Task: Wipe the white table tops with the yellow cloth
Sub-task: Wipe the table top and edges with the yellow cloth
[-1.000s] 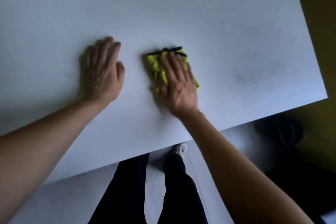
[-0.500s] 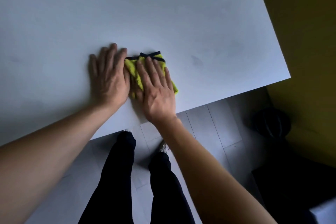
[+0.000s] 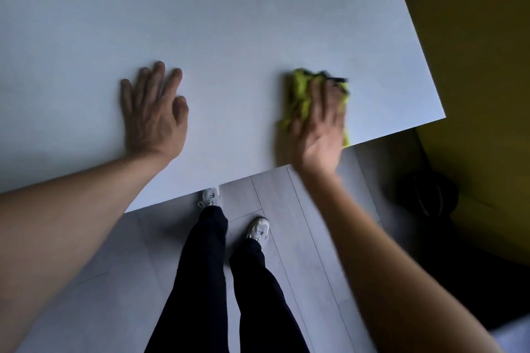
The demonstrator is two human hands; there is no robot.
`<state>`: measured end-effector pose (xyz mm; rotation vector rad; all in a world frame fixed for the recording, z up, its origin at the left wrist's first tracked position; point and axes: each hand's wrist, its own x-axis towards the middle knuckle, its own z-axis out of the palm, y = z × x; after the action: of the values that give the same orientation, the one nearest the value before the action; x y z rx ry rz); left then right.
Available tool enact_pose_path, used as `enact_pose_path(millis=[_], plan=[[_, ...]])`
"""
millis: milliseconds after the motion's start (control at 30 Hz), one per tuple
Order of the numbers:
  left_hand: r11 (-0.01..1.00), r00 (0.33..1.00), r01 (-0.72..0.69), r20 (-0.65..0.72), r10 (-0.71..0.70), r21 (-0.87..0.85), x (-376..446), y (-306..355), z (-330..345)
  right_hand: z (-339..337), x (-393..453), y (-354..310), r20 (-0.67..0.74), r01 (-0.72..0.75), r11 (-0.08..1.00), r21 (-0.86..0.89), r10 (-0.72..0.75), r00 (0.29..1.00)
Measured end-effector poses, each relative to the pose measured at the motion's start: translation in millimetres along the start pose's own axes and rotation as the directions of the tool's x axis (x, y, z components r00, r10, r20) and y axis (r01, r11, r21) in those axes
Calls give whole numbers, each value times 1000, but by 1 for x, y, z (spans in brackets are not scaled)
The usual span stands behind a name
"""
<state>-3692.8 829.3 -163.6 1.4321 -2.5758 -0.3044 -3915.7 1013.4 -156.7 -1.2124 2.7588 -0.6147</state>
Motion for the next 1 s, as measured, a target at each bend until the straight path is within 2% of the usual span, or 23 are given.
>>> enact_pose_path(millis=[100,167,233,333,467,533,633,700,733,800,867,933,1000], plan=[[1000,1000,-9,-17,9,4,0,-2,2,21,-48,-78,104,238,967,95,-247,963],[1000,1000,-14,-17,14,10,0,-5,3,31,-69,-115,164,331,936,121,-347,923],[1000,999,-22,-23,23,18,0,-6,3,34,-72,-118,175,381,914,138,-401,899],[1000,999,-26,-35,27,14,0,-5,4,25,-59,-84,156,405,905,128,-422,893],[1000,999,-21,-29,22,17,0,-3,5,0,-15,5,56,190,981,27,-191,980],[1000,999,-19,-31,19,14,0,-4,5,-12,6,43,-3,76,997,-14,-76,997],[1000,999,-16,-39,17,25,0,-2,6,-14,25,52,-63,-157,987,-39,155,986],[1000,999,-18,-39,19,20,1,-3,6,-9,25,34,-78,-230,972,-51,226,971],[1000,999,-18,-40,19,19,1,-3,6,-4,22,20,-56,-176,983,-51,173,983],[1000,999,-19,-44,20,17,1,-3,6,12,10,-19,32,56,998,1,-56,998],[1000,998,-21,-60,21,1,1,-3,6,29,-6,-73,94,283,955,89,-291,952],[999,996,-32,-80,30,-24,0,-4,6,41,-22,-117,131,397,910,124,-411,902],[999,994,-38,-99,36,-24,0,-7,4,46,-24,-127,152,448,885,128,-464,873]])
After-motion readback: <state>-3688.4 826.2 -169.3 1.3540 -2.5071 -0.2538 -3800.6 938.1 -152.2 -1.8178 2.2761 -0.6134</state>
